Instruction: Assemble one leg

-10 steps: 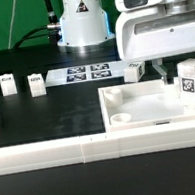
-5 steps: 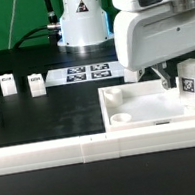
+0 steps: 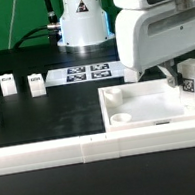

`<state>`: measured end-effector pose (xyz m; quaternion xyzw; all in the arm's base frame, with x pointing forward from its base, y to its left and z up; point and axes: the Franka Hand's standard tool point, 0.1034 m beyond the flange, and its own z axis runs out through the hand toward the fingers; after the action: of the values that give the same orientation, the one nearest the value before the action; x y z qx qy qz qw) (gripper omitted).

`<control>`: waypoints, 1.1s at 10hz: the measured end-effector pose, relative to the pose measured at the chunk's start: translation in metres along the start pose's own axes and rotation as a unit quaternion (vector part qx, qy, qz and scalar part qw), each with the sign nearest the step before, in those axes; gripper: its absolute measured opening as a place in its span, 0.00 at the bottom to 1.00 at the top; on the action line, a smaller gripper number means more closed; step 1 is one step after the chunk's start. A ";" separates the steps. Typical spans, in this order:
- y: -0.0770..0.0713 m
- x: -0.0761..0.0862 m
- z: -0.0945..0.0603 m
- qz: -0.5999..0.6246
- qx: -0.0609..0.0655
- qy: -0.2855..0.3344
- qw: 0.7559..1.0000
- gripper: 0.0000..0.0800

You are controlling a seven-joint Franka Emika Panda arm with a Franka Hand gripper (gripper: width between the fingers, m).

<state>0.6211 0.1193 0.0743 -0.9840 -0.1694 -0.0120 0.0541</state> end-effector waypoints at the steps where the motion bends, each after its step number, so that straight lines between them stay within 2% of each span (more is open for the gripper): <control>1: 0.000 0.000 0.000 0.000 0.000 0.000 1.000 0.50; 2: 0.000 0.000 0.000 0.006 0.000 0.000 1.000 0.36; 4: 0.000 0.000 0.000 0.022 0.001 0.000 1.000 0.36; 7: 0.000 0.001 0.001 0.185 0.010 0.001 0.983 0.36; 10: -0.001 0.001 0.001 0.379 0.011 0.002 0.925 0.36; 11: -0.002 0.001 0.002 0.442 0.008 0.003 0.897 0.36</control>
Offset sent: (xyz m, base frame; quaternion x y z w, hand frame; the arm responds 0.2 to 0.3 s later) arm 0.0000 0.0000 0.0000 0.0000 0.0000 0.0000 1.0000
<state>0.6218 0.1216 0.0729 -0.9569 0.2835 0.0119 0.0627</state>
